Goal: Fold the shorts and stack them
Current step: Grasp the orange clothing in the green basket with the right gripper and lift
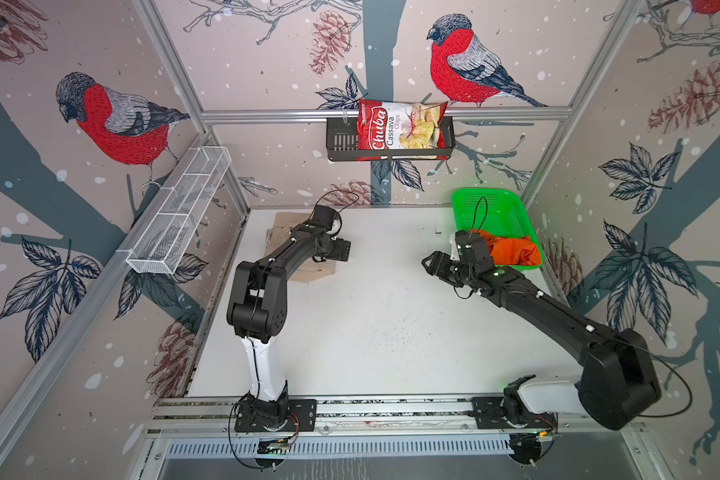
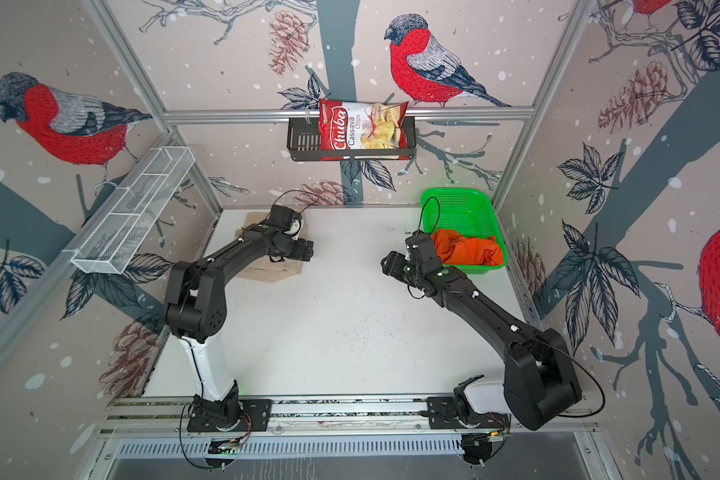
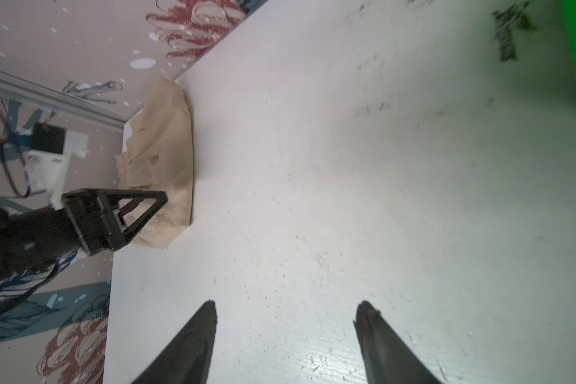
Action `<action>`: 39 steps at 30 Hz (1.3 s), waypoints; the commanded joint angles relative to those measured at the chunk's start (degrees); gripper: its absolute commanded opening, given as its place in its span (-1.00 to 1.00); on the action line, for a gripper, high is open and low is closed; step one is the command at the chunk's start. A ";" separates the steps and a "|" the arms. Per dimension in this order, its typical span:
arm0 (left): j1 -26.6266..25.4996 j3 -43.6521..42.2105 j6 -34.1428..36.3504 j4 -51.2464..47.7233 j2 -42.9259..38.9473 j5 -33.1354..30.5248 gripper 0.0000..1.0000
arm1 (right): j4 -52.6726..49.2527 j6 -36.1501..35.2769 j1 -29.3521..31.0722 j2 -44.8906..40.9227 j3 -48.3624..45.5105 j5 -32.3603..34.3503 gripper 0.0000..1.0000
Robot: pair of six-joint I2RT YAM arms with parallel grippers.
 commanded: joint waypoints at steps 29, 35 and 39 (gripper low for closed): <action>0.00 -24.75 -10.18 19.26 -23.87 11.18 0.86 | -27.33 -15.11 -25.33 26.25 31.46 19.73 -0.54; 0.00 -25.91 -10.46 20.38 -28.05 9.97 0.85 | -21.13 -18.35 -26.82 16.18 34.06 11.90 -0.89; -0.05 -26.83 -10.97 21.49 -29.44 9.89 0.84 | -17.60 -19.35 -27.05 10.81 36.69 12.17 -0.99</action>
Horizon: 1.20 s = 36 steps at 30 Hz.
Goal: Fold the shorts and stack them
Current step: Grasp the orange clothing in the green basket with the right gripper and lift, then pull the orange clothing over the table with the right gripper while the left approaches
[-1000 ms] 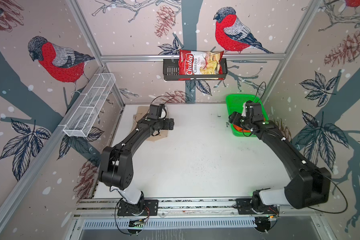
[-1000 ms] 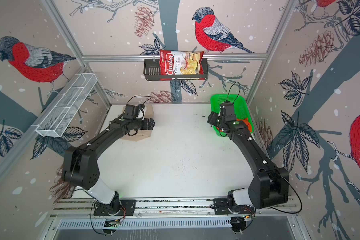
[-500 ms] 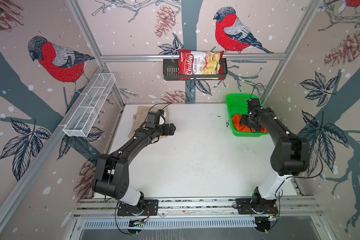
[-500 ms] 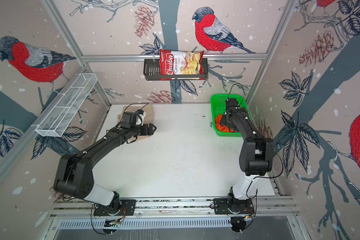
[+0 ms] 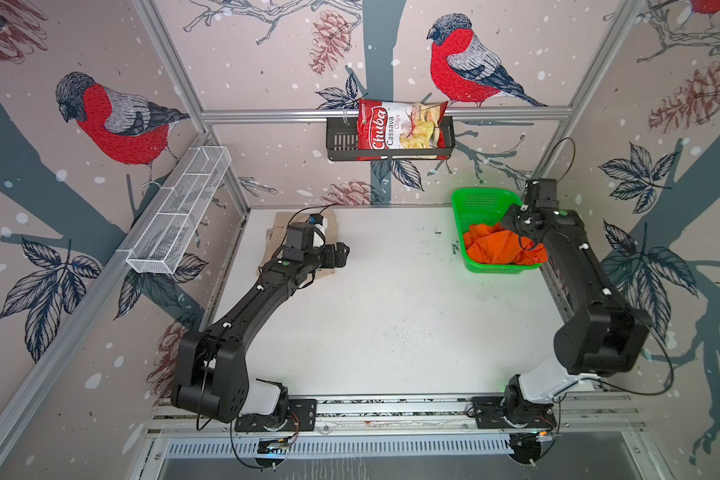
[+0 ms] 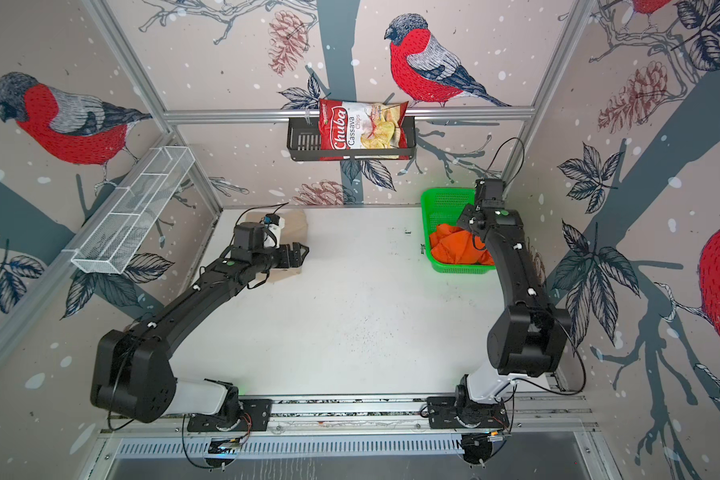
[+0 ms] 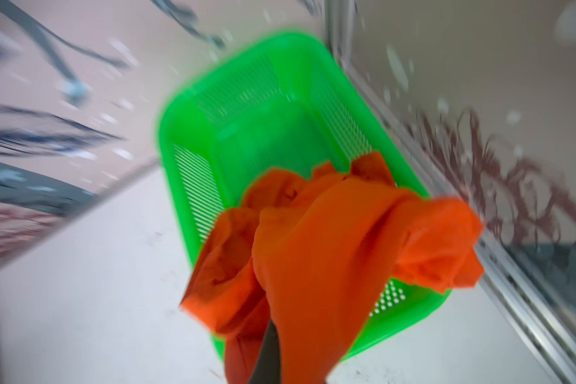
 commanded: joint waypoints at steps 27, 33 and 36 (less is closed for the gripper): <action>-0.07 -4.73 0.31 11.16 -12.02 -5.75 0.82 | 24.90 -4.61 11.14 -23.41 10.96 -27.38 -1.00; -0.01 -5.76 0.96 11.58 -13.75 -7.08 0.82 | 29.68 -1.57 14.62 -23.12 14.85 -33.12 -1.00; 0.00 -6.20 1.30 11.62 -14.52 -8.29 0.82 | 32.57 1.38 15.40 -22.29 16.45 -38.55 -1.00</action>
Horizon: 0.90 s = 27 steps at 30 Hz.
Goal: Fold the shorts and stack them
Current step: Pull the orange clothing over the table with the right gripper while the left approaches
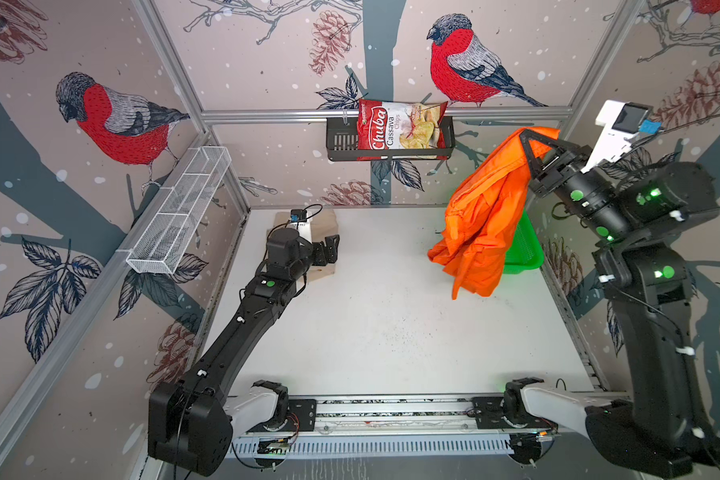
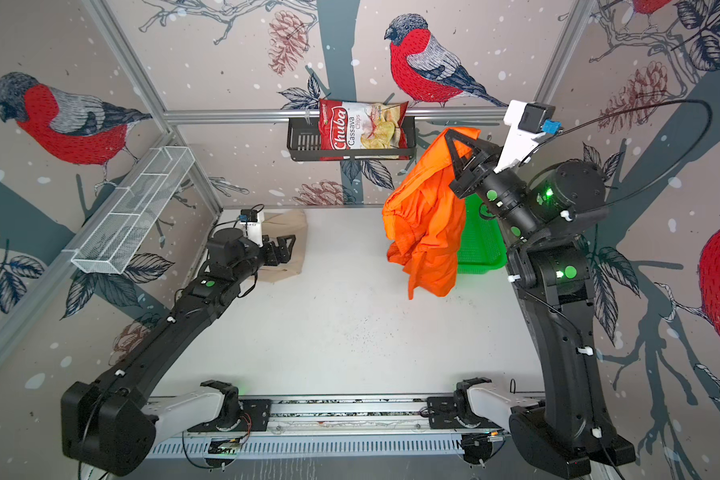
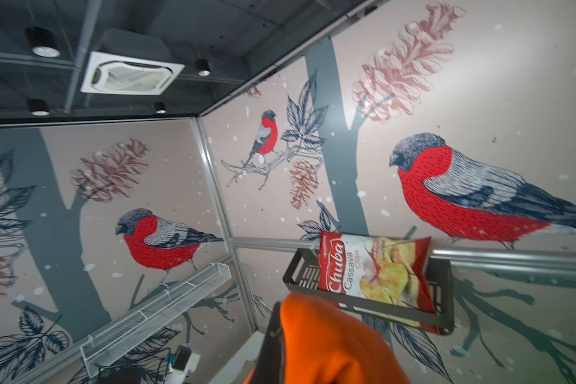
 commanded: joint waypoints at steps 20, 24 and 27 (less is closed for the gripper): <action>-0.22 -14.51 14.64 21.43 -10.45 28.76 0.54 | 9.82 -1.42 16.00 7.20 -13.24 -11.73 -1.00; -2.77 -17.17 18.01 21.42 -10.75 31.94 0.53 | 12.74 -0.65 16.74 7.68 -18.88 -11.48 -1.00; -7.53 -18.17 21.09 20.28 -11.32 30.31 0.55 | 13.94 0.04 17.90 7.74 -21.33 -9.27 -1.00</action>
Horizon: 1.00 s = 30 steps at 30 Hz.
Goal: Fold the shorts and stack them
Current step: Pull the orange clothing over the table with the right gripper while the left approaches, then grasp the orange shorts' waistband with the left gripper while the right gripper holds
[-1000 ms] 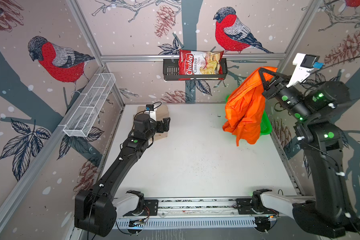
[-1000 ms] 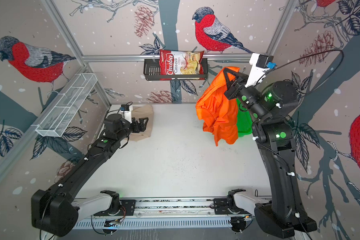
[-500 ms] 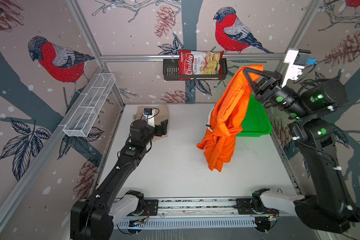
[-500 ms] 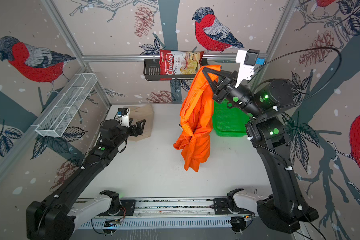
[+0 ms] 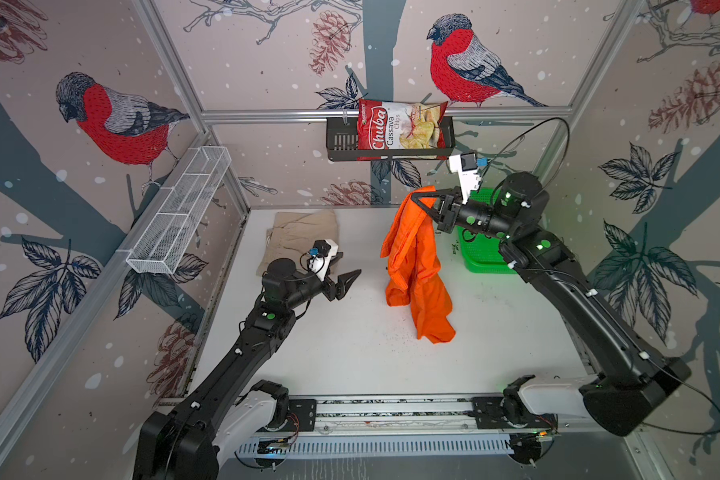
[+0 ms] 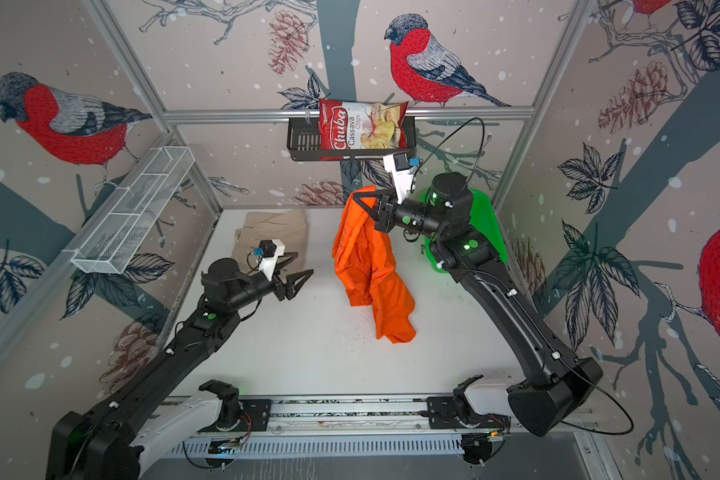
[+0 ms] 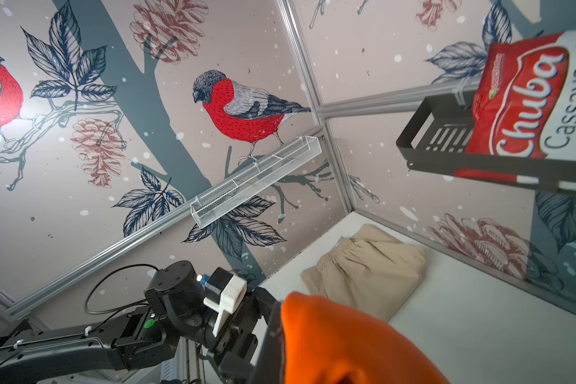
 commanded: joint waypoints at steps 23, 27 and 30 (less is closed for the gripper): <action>-19.14 -4.74 6.31 17.08 10.32 -25.40 0.69 | 9.01 3.69 5.95 0.37 -2.44 10.48 -1.00; -19.14 -6.43 4.95 23.60 12.16 -27.51 0.63 | 8.73 3.59 6.40 0.27 -1.96 10.41 -1.00; -19.15 -6.13 4.95 26.78 14.38 -26.48 0.59 | 8.42 3.64 6.57 0.14 -1.69 10.50 -1.00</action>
